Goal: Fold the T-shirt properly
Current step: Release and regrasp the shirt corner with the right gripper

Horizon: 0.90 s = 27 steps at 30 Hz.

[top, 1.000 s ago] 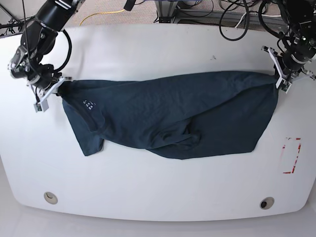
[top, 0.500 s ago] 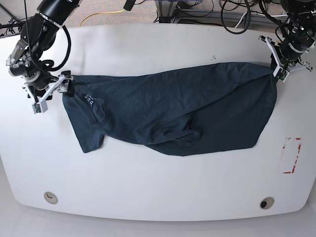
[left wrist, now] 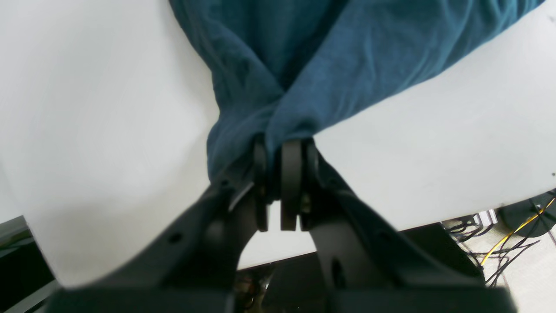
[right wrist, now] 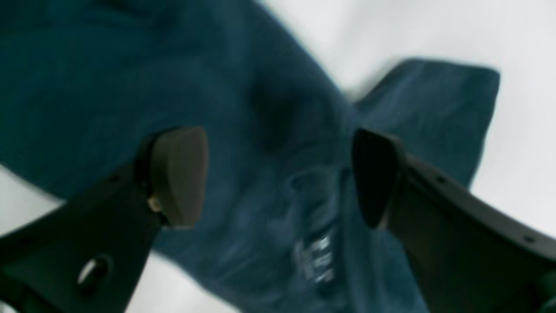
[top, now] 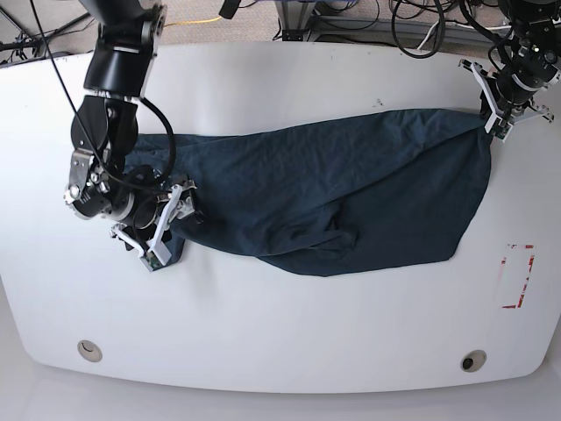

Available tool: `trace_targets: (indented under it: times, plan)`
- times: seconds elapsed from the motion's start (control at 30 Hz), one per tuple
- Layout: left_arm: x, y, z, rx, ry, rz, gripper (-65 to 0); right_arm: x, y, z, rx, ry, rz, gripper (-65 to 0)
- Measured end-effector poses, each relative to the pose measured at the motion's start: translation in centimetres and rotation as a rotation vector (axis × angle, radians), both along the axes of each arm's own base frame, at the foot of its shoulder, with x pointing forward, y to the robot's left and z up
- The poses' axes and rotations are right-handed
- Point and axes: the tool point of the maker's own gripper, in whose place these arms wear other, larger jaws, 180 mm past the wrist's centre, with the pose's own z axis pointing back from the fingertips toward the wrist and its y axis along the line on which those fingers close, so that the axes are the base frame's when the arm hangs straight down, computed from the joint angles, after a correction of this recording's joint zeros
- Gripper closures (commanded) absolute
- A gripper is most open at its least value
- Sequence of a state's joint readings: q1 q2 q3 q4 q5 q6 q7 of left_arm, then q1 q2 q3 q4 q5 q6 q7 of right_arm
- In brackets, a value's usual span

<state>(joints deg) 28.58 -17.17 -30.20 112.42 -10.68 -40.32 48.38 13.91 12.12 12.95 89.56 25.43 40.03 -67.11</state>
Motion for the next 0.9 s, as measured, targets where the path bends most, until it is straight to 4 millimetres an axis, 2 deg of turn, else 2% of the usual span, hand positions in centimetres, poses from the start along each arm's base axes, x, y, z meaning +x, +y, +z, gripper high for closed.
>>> trace_targets:
  times: [0.13,0.23,0.43,0.63,0.73,0.9]
  plan:
    - [0.0,0.0,0.0,-0.004,-0.002,0.002,0.0,2.2,0.2,-0.6,-0.064,0.013,0.033,-49.8]
    - [0.0,0.1,0.0,0.000,-0.001,0.002,0.0,3.3,0.1,-2.2,-0.089,0.055,0.035,-49.8]
    - [0.0,0.0,-0.1,-0.005,0.000,0.006,0.0,2.7,-0.3,-5.3,-0.071,0.163,0.027,-49.6]
    - [0.0,0.0,-0.2,-0.009,0.000,0.008,0.0,2.6,-0.1,-5.7,-0.063,0.173,0.024,-47.7]
    - [0.1,0.0,-0.2,-0.009,0.000,0.008,0.0,2.7,1.1,-5.7,-0.038,0.170,0.034,-36.3]
    - [0.0,0.0,-0.2,-0.009,0.001,0.008,0.0,2.6,1.6,-5.8,-0.029,0.172,0.039,-5.4]
